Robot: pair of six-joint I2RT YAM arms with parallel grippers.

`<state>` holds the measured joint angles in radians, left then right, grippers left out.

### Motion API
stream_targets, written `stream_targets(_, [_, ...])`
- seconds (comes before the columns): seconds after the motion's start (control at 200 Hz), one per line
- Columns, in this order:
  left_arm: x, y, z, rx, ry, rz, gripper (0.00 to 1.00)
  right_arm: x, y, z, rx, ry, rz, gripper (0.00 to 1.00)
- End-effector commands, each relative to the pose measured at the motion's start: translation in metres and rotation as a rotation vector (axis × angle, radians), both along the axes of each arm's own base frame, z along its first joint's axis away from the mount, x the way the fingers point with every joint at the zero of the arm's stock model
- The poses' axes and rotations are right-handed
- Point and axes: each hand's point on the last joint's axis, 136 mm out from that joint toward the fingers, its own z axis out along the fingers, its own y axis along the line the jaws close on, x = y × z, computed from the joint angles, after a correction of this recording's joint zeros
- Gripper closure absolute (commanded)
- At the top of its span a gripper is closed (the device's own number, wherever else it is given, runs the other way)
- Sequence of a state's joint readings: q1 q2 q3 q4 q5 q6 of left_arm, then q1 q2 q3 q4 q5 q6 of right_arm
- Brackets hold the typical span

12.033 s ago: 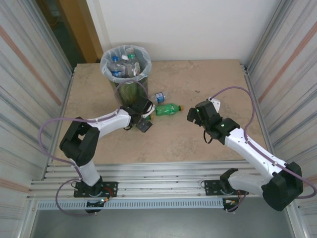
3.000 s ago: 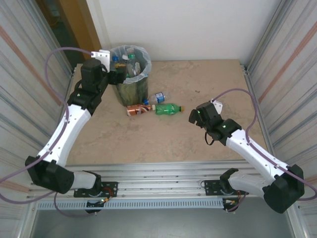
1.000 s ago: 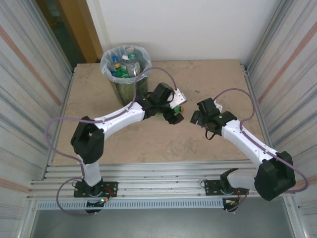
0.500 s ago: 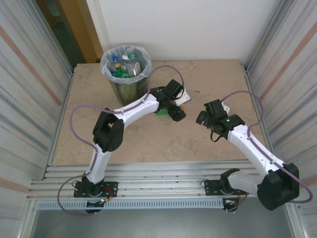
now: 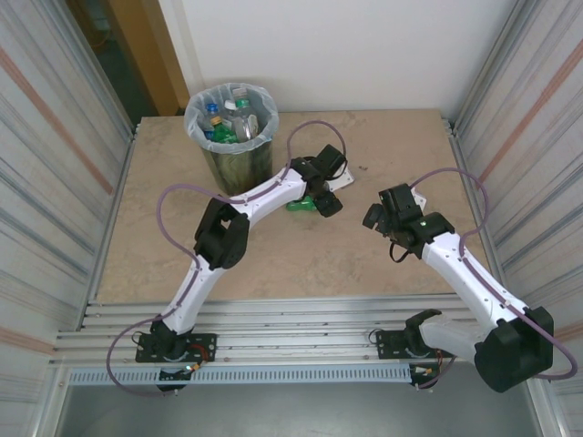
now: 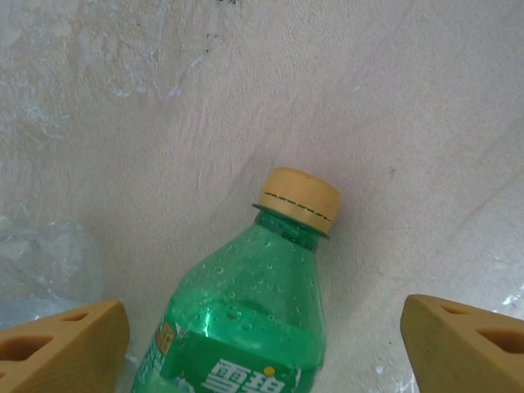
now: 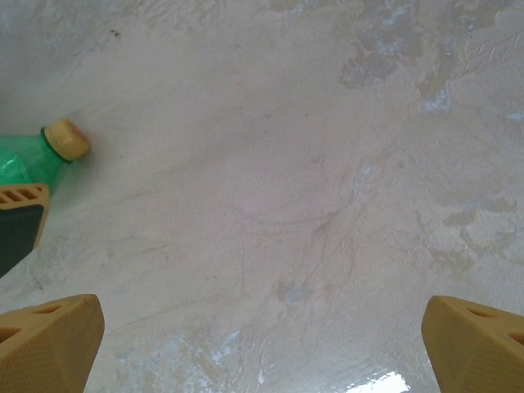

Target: Put the plastic bottles in the bin

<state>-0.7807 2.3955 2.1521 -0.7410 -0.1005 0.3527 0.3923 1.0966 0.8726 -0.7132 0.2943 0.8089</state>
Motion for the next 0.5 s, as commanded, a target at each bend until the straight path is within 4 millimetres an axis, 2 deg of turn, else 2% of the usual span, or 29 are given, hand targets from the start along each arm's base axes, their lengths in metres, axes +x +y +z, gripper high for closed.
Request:
stream_targets(0.0, [0.004,0.005,-0.002,0.054,-0.003,-0.015,0.14,-0.007,-0.008,-0.002,-0.007,0.009,-0.04,0.02])
stream_targets(0.496, [0.007,0.018,-0.033,0.182,0.007,-0.016,0.14,-0.005,-0.005,-0.006,0.004,0.017,-0.04,0.02])
